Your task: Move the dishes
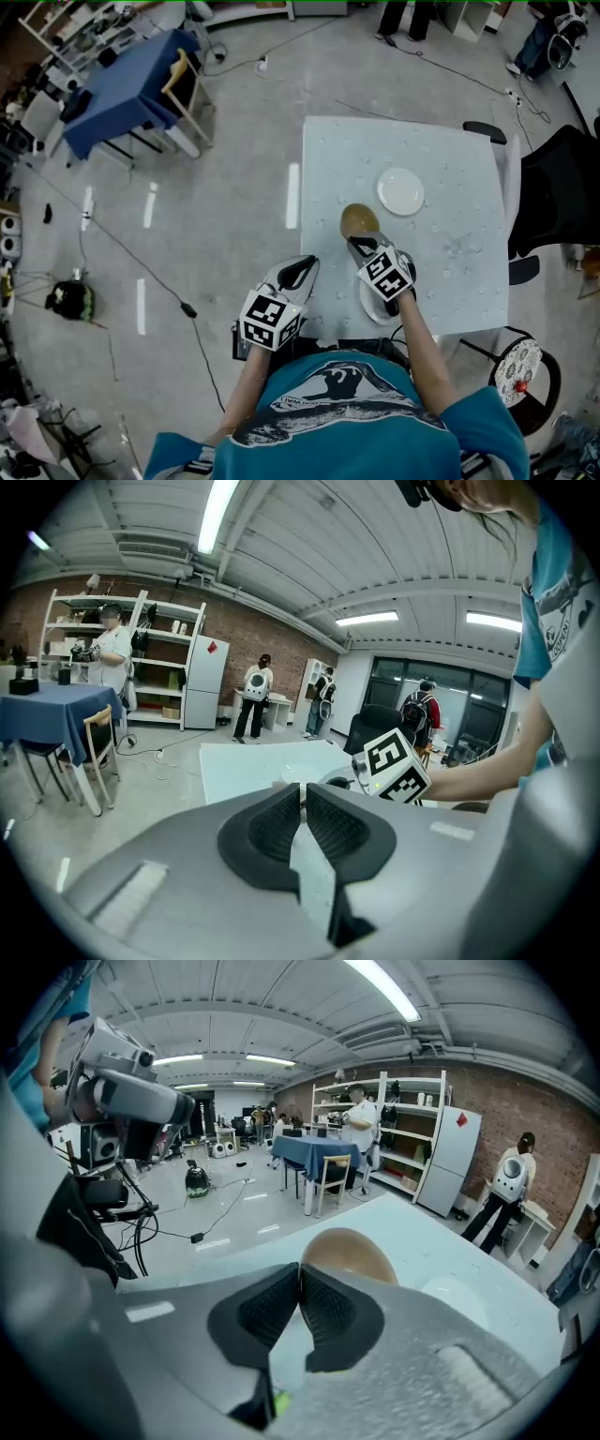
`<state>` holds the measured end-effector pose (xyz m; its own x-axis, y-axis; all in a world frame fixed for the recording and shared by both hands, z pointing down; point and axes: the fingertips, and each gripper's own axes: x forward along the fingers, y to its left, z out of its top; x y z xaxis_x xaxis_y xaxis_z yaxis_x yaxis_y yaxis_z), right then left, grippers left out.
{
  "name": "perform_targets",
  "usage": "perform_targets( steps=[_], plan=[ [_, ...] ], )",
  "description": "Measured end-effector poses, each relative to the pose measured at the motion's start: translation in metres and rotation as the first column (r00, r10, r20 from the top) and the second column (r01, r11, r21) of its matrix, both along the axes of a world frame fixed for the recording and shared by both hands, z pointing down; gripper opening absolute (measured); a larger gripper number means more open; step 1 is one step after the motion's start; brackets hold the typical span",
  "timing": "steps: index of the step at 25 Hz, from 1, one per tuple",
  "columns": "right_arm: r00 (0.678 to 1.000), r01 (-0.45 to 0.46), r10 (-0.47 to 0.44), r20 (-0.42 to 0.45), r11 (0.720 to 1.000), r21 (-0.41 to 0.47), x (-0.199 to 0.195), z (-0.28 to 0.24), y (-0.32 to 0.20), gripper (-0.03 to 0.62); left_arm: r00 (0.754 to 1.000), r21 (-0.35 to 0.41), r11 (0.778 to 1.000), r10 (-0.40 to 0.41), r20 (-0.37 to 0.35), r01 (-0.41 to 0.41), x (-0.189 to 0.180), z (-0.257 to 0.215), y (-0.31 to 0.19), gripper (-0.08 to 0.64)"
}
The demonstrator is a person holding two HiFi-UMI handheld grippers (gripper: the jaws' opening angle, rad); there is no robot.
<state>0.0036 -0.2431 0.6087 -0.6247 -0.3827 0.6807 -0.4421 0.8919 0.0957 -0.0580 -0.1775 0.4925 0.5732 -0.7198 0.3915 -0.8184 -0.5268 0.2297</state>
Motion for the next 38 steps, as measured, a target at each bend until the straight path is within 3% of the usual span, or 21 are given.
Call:
perform_targets(
  steps=[4, 8, 11, 13, 19, 28, 38],
  plan=[
    [0.998, 0.038, -0.041, -0.045, 0.998, -0.057, -0.018, 0.024, 0.026, 0.012, 1.000, 0.003, 1.000, -0.006, -0.005, 0.006, -0.012, 0.001, 0.003, 0.032],
    [0.997, 0.018, -0.025, -0.068, 0.994, -0.106, -0.024, 0.041, 0.040, 0.016, 1.000, 0.005, 1.000, 0.002, -0.010, -0.002, -0.021, 0.001, 0.007, 0.032],
    [0.998, -0.030, 0.023, -0.054, 0.991, -0.131, -0.027, 0.045, 0.045, 0.039, 1.000, 0.004, 1.000, 0.019, -0.010, -0.019, -0.027, 0.002, 0.010, 0.032],
    [0.998, -0.067, 0.063, -0.031, 0.986, -0.150, -0.028, 0.044, 0.047, 0.101, 0.999, 0.004, 0.999, 0.036, -0.009, -0.036, -0.029, 0.001, 0.012, 0.032],
    [0.976, -0.197, 0.210, 0.054, 0.964, -0.179, -0.027, 0.024, 0.051, 0.127, 0.994, 0.006, 0.994, 0.112, -0.006, -0.112, -0.033, -0.001, 0.016, 0.032],
    [0.880, -0.398, 0.432, 0.197, 0.897, -0.191, -0.019, -0.011, 0.073, 0.132, 0.967, 0.007, 0.967, 0.256, -0.009, -0.256, -0.036, 0.003, 0.031, 0.032],
    [0.741, -0.552, 0.586, 0.329, 0.810, -0.199, -0.010, -0.058, 0.113, 0.132, 0.910, -0.004, 0.911, 0.413, -0.033, -0.413, -0.024, 0.016, 0.059, 0.033]
  ],
)
